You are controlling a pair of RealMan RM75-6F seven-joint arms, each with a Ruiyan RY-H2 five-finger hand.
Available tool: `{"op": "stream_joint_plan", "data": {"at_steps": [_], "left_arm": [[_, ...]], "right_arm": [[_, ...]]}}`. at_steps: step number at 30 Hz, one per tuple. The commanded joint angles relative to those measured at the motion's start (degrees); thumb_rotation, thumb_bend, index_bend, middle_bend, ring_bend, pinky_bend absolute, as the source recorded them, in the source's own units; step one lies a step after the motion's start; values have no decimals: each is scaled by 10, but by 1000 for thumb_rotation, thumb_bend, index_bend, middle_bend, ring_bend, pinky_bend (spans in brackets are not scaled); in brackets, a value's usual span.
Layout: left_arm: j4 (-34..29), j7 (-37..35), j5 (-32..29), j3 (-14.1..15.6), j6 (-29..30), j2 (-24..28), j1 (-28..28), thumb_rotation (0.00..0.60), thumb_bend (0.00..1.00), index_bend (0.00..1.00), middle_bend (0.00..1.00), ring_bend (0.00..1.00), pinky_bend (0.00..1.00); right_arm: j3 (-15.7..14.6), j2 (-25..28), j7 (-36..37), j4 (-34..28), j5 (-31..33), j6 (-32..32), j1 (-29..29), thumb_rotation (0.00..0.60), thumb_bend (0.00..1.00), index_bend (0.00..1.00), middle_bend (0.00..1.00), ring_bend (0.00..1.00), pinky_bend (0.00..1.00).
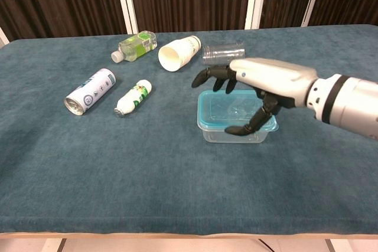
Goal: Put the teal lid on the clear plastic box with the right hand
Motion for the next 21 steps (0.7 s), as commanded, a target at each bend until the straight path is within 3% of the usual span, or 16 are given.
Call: {"op": "stream_joint_plan", "data": {"at_steps": [1,21], "left_arm": [[0,1,0,1,-1,0,0,600,366,145,95,57,324],[0,-1,1,1,1,0,1,600,366,145,95,57,324]], "right_arm": [[-4,-3,-10,3,-1,-6,0,600,420,305,260,267,379],[-18,-12,20,11,-19,-33,6,600,419,302,260,267,379]]}}
